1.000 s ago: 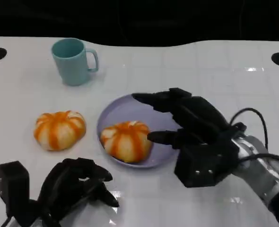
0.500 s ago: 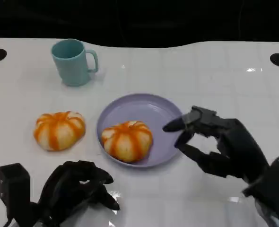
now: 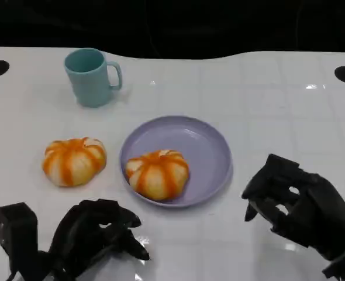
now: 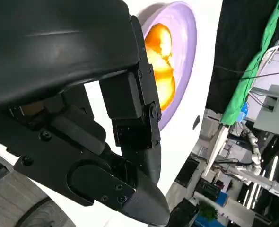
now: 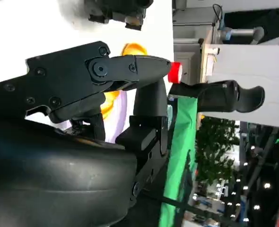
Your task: Grasp the bread from the table and place it into the plate.
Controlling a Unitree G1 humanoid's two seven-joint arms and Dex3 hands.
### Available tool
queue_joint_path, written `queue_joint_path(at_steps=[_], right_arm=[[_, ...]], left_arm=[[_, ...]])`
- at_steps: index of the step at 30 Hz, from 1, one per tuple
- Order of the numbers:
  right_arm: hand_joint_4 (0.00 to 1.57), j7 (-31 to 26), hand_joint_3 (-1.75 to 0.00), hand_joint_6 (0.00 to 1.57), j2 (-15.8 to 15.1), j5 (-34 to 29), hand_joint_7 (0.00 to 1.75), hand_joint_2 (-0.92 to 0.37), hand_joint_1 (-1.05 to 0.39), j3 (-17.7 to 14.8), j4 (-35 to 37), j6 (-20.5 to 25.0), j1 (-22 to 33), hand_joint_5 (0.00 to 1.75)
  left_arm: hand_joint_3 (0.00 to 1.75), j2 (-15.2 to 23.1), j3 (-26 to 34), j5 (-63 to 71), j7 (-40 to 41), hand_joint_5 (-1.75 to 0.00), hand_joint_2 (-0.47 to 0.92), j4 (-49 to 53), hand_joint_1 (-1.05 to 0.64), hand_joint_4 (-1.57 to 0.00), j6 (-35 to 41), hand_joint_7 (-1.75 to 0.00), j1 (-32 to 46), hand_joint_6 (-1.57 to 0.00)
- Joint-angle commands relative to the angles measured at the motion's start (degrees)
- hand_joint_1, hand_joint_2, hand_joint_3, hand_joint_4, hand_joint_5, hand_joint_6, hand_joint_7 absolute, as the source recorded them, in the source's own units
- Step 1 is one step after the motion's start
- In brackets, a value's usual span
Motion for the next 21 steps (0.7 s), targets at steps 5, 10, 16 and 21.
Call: queue_joint_path(at_steps=[5,10,16,21], right_arm=[[0.65,0.7,-0.26,0.62,0.6,2.3,1.51,-0.92,-0.56,-2.1,-3.2,5.3,3.9,1.75],[0.69,0.7,-0.28,0.62,1.4,3.9,1.55,-0.92,-0.53,-2.7,-4.3,8.3,5.0,1.75],[0.72,2.3,-0.27,0.60,2.6,6.4,1.64,-0.92,-0.55,-3.2,-2.8,10.7,5.3,1.75],[0.72,4.2,-0.26,0.57,3.0,8.2,1.69,-0.92,-0.56,-3.9,-1.3,12.4,5.1,1.75]], left_arm=[[0.01,0.4,0.0,0.4,0.3,-0.48,0.77,1.2,-1.05,-1.56,-1.0,-0.21,0.2,-1.57],[0.00,0.6,-0.1,0.4,0.6,-0.48,0.77,0.9,-1.05,-1.56,-0.4,-0.22,0.1,-1.57],[0.00,0.7,0.1,-0.1,0.7,-0.47,0.75,0.1,-1.05,-1.56,0.7,-0.22,0.4,-1.57],[0.01,0.9,-0.1,0.4,0.9,-0.47,0.76,-0.4,-1.05,-1.56,0.7,-0.21,0.7,-1.57]])
